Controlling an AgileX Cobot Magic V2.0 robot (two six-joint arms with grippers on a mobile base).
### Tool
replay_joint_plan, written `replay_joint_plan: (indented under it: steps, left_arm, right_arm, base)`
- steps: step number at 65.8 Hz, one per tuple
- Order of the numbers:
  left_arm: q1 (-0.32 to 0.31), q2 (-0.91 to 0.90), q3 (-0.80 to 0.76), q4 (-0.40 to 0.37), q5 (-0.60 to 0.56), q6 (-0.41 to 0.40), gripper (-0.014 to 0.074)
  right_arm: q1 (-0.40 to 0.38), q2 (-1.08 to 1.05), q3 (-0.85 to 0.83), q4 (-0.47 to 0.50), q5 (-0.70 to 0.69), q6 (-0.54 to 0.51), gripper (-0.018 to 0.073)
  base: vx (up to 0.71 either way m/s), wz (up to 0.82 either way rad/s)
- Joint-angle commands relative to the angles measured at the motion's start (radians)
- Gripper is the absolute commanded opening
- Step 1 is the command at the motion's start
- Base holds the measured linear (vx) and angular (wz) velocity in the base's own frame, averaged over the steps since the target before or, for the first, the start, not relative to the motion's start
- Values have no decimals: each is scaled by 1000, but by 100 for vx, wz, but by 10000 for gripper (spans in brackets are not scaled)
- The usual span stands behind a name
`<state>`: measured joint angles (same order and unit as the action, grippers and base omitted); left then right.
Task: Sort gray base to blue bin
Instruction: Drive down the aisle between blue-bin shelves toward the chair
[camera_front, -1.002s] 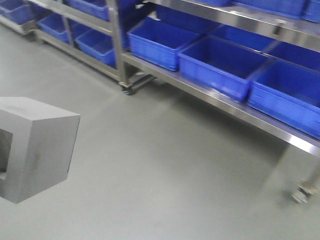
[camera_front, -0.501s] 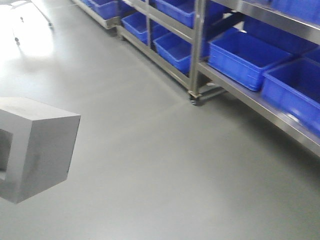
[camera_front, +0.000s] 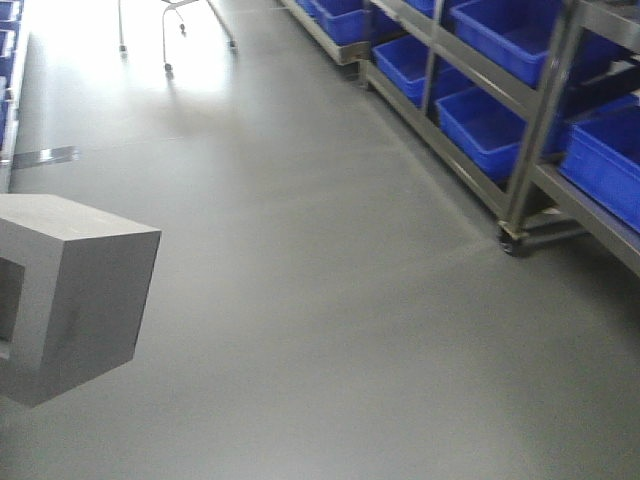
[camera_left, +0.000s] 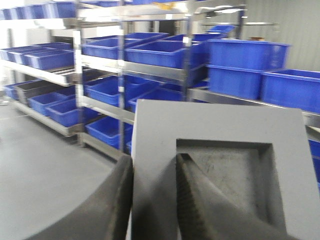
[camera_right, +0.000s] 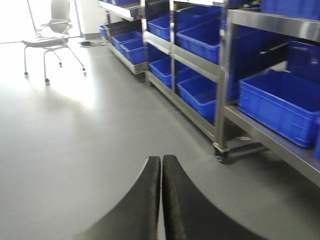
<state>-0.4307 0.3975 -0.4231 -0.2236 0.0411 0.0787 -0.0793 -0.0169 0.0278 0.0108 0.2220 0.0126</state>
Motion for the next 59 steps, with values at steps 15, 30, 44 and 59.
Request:
replay_joint_plan:
  steps: [15,30,44,59]
  left_arm:
    - [-5,6,-30,-15,-110,-8,-6]
    - [-5,6,-30,-15,-109,-8,-6]
    - [-5,6,-30,-15,-109,-8,-6]
    - [-5,6,-30,-15,-109,-8,-6]
  right_arm:
    - [-2,3,1,-5,-75,-13,-5]
    - [-2,3,1,-5,-75,-13,-5]
    - [-2,3,1,-5,-75,-13,-5]
    - [-2,3,1,-5,-75,-13,-5]
  base:
    - [29,38]
    - [36,19]
    - [42,6]
    - [44,1]
